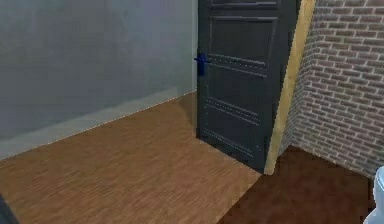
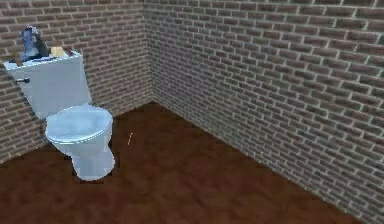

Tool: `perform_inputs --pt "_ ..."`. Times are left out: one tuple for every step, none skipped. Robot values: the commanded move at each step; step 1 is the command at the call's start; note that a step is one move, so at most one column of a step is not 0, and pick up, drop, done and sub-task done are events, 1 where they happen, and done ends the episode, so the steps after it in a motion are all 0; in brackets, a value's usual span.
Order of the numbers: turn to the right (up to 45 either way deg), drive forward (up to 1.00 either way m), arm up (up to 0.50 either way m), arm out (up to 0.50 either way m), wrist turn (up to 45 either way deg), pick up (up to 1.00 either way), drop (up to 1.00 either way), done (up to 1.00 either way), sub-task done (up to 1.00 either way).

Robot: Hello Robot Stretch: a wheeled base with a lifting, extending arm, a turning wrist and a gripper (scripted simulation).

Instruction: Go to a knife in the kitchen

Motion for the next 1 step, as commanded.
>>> perform_inputs --pt "0.0 0.35 0.00 0.00 0.0 0.00 0.00 0.00 0.00"
